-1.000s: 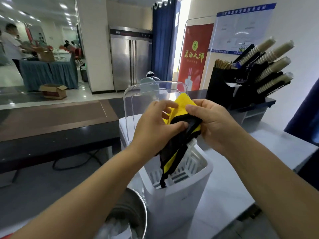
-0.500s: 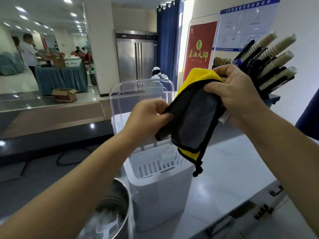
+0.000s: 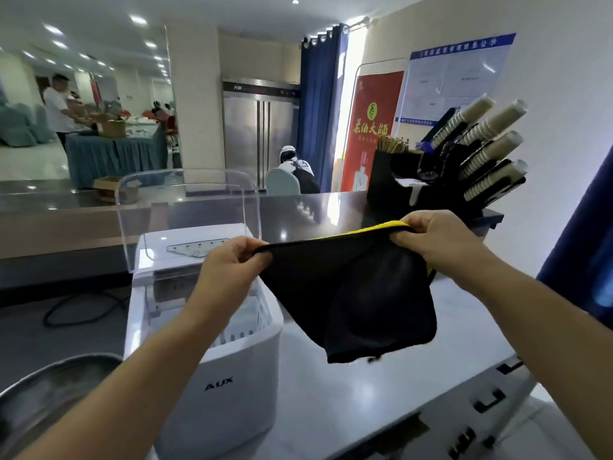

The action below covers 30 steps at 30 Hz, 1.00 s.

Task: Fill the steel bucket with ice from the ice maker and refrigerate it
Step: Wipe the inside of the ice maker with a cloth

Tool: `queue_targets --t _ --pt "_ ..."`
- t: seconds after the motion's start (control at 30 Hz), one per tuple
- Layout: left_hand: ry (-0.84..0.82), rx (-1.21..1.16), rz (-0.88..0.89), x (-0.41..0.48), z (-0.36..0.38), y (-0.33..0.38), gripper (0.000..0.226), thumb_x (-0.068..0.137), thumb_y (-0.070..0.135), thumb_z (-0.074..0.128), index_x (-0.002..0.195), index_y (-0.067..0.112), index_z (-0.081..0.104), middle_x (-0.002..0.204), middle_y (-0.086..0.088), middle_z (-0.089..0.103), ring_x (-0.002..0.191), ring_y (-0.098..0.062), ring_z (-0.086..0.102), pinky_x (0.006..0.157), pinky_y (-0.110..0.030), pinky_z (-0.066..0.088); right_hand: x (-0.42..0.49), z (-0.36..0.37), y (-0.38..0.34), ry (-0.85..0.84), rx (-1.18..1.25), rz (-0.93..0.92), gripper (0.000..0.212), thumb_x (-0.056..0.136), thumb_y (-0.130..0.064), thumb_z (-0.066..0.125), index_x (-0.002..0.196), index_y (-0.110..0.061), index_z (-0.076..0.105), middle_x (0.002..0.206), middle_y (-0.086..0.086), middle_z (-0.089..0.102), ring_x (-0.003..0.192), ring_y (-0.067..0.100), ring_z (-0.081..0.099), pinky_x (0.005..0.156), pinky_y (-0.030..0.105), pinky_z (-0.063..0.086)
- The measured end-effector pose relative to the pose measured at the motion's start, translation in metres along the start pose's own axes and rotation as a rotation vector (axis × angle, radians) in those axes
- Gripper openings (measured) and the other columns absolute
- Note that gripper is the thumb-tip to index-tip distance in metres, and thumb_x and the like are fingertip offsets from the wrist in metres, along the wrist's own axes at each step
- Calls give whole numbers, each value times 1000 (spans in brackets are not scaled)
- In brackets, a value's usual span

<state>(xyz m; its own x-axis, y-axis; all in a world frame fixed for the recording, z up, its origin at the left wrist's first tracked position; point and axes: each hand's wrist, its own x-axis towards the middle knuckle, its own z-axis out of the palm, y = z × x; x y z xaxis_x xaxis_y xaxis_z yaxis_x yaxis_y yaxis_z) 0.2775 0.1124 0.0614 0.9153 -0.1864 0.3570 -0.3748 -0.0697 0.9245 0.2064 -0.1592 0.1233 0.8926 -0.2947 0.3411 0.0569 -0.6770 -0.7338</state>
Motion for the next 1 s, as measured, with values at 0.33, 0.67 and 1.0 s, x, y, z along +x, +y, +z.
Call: queue_targets --t 0.33,0.67,1.0 --pt "-87 -271 5 -3 74 22 20 92 0 51 83 15 61 76 1 65 68 -5 59 62 -14 48 18 -51 42 -30 -483 -232 10 76 -18 72 80 -26 77 69 -13 64 71 7 60 68 33 52" --pt "-493 -291 159 -17 99 37 15 80 -3 64 81 10 69 85 -9 66 79 -13 61 73 -17 49 11 -49 69 -253 36 -283 43 73 22 52 72 -17 71 86 4 73 83 18 70 75 19 54" --pt "-317 237 196 -6 122 -1 28 75 8 76 72 35 71 116 19 59 112 4 53 93 -13 37 -5 -59 64 -598 243 -283 28 81 27 42 76 4 58 106 10 70 102 14 65 78 18 50"
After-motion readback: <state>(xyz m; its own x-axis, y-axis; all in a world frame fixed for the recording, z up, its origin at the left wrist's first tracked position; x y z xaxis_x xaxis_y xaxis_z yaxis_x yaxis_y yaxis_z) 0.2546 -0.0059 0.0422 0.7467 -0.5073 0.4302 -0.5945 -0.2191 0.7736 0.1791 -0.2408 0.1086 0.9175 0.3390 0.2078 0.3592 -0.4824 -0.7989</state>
